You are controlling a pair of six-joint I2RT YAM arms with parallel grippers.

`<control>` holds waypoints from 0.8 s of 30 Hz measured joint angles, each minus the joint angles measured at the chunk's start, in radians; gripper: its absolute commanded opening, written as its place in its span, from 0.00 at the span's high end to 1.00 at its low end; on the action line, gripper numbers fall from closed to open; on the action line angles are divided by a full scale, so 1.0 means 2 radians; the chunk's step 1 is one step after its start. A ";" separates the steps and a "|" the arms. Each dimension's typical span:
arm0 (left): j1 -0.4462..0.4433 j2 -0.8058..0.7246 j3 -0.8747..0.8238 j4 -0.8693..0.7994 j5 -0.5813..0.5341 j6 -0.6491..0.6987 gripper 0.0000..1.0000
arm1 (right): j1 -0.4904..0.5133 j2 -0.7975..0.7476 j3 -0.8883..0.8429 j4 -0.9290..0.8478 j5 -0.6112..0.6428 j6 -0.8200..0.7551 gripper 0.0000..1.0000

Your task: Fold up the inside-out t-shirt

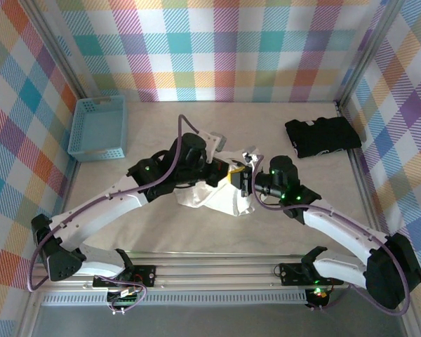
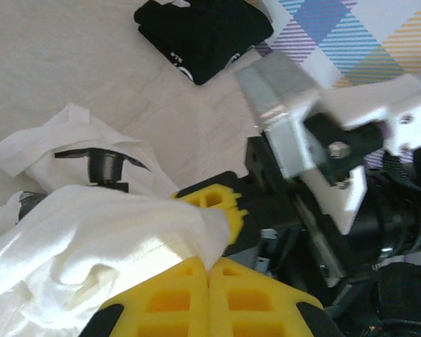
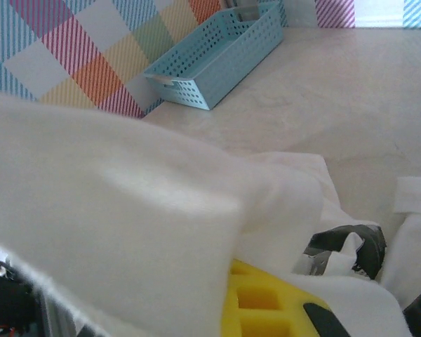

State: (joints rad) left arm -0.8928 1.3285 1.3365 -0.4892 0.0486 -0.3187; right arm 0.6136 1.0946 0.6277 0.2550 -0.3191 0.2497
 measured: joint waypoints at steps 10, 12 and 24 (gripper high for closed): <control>0.065 -0.047 -0.099 0.026 -0.006 -0.039 0.48 | -0.031 -0.002 -0.033 0.060 -0.030 0.039 1.00; 0.068 -0.043 -0.107 0.028 0.006 -0.045 0.47 | -0.031 -0.002 -0.033 0.067 -0.031 0.042 1.00; 0.072 0.034 -0.110 0.090 0.076 -0.073 0.70 | -0.031 -0.002 -0.039 0.082 -0.034 0.051 1.00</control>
State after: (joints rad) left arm -0.7479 1.3972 1.1172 -0.3084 0.2016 -0.4648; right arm 0.5507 1.0912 0.5488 0.4187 -0.3866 0.3519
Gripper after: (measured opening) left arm 0.369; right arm 0.053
